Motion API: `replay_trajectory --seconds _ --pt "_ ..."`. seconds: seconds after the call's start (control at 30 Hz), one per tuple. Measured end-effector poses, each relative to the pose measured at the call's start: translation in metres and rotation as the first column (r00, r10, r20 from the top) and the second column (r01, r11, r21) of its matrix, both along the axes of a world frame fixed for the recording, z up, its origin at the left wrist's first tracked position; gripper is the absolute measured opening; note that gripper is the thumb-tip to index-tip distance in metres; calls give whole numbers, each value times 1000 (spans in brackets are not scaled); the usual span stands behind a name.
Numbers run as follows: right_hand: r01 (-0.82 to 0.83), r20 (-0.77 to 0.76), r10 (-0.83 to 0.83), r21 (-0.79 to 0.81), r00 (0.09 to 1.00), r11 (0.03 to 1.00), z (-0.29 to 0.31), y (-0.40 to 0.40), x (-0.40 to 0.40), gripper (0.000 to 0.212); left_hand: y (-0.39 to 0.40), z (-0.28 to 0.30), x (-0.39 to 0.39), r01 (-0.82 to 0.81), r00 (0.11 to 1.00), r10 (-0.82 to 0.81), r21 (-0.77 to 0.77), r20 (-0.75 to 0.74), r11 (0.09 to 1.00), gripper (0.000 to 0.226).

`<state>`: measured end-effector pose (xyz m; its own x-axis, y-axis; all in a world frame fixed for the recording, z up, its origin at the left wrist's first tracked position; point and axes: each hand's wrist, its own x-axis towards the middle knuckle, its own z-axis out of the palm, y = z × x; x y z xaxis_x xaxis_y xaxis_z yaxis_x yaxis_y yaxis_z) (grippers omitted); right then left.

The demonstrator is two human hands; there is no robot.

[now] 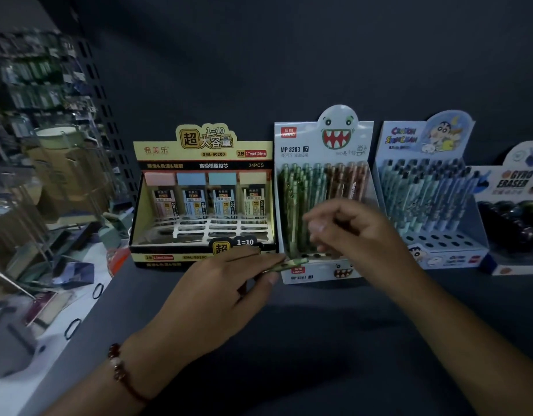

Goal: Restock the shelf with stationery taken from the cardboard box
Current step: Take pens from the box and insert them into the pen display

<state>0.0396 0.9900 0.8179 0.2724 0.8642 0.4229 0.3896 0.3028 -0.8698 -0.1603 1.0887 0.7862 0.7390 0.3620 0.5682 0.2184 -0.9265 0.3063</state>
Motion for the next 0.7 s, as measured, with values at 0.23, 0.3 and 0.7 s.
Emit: replay_trajectory --seconds 0.23,0.3,0.7 --pt "-145 135 170 -177 976 973 -3 1 2 24 2 -2 1 -2 996 6 -47 86 999 38" --pt "-145 125 170 -185 977 972 -1 -1 5 23 1 -2 2 9 996 -4 -50 84 999 39" --pt "-2 -309 20 59 951 998 14 -4 31 16 -4 -2 3 -45 997 40 67 71 997 34"
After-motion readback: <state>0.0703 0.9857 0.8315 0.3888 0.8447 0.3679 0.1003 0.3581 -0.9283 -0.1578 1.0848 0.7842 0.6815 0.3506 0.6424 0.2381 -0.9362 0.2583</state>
